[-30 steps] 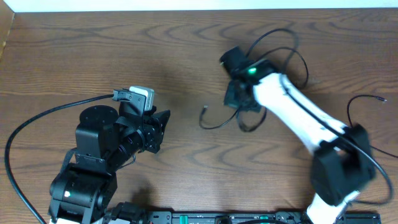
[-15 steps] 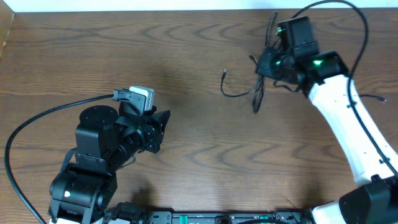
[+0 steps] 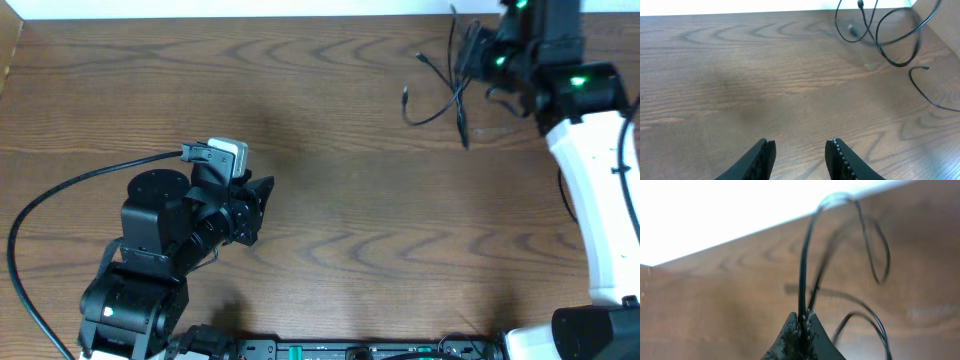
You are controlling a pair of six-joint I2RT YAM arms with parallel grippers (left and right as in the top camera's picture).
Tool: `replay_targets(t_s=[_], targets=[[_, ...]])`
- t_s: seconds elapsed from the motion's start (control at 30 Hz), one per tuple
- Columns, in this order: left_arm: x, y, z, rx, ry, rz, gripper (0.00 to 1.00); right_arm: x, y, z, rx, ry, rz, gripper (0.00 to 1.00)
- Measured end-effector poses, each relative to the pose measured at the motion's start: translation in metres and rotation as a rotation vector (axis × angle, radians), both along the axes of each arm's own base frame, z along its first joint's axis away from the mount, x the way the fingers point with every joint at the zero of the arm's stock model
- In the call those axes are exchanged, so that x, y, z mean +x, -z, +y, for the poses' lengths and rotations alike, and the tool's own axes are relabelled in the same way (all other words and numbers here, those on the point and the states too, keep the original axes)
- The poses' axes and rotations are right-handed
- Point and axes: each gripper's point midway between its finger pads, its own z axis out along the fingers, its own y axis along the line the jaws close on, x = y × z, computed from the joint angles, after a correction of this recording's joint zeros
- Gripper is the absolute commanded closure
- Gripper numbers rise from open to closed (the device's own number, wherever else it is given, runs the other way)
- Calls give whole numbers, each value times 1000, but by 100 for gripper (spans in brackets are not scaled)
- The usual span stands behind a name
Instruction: Untangle cables
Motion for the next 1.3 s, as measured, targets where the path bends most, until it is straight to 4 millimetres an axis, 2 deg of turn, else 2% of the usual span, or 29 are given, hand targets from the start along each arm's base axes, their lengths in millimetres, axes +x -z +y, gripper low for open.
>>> replay_targets(t_s=[0.03,0.13,0.27,0.53,0.63,0.73,0.8,0.87,1.0,1.17,1.3], targets=[[0,0,0,0,0,0,62,1,-4,-2,-4,2,-11,99],[0,0,0,0,0,1,62,7,-25,-27,-51,35,-71,99],[0,0,0,-1,-1,3,62,10,-34,-80,-143,98,-105,99],[0,0,0,-5,-4,5,62,-4,-15,-187,-283,268,-19,99],[0,0,0,-6,-4,6,62,-11,0,-220,-325,321,39,99],[0,1,0,-8,-7,8,62,-17,16,-237,-339,333,98,99],[0,1,0,-11,-8,10,62,-13,25,-237,-339,315,115,99],[1,2,0,-15,-12,19,62,-8,32,-227,-340,274,127,99],[4,6,-1,-15,-16,38,62,5,63,-190,-328,156,200,99],[7,10,-2,-12,-17,53,62,20,135,-126,-293,1,371,99],[9,12,-2,-9,-17,62,62,19,181,-76,-289,-110,484,99]])
